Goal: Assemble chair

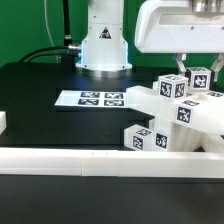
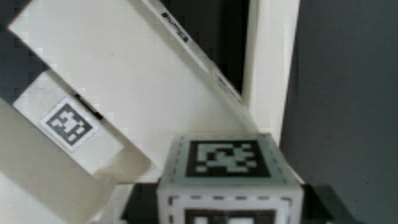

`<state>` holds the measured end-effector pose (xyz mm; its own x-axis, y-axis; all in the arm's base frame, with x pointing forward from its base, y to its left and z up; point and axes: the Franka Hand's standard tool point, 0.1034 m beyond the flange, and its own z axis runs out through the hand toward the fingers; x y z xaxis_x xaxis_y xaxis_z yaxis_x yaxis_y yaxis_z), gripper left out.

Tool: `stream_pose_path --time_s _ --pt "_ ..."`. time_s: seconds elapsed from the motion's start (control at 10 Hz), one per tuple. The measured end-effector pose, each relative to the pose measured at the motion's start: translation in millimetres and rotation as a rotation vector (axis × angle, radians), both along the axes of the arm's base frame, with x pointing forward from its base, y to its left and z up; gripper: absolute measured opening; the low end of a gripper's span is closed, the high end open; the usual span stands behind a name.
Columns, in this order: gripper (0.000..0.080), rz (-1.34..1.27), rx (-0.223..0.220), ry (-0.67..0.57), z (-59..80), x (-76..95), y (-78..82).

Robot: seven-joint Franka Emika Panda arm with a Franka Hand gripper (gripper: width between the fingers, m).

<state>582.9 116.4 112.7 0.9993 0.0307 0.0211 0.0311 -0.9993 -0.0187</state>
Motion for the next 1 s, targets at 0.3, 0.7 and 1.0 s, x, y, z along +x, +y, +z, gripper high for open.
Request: stream_pose_path --time_s 0.3,0.7,1.0 --pt "0.0281 -0.228 0.007 0.005 0.0 -0.1 0.5" --pt "0.0282 -0.485 0.012 0.010 0.0 -0.2 0.9" --pt "0.0282 -0.781 0.044 0.004 -0.4 -1.5 0.8"
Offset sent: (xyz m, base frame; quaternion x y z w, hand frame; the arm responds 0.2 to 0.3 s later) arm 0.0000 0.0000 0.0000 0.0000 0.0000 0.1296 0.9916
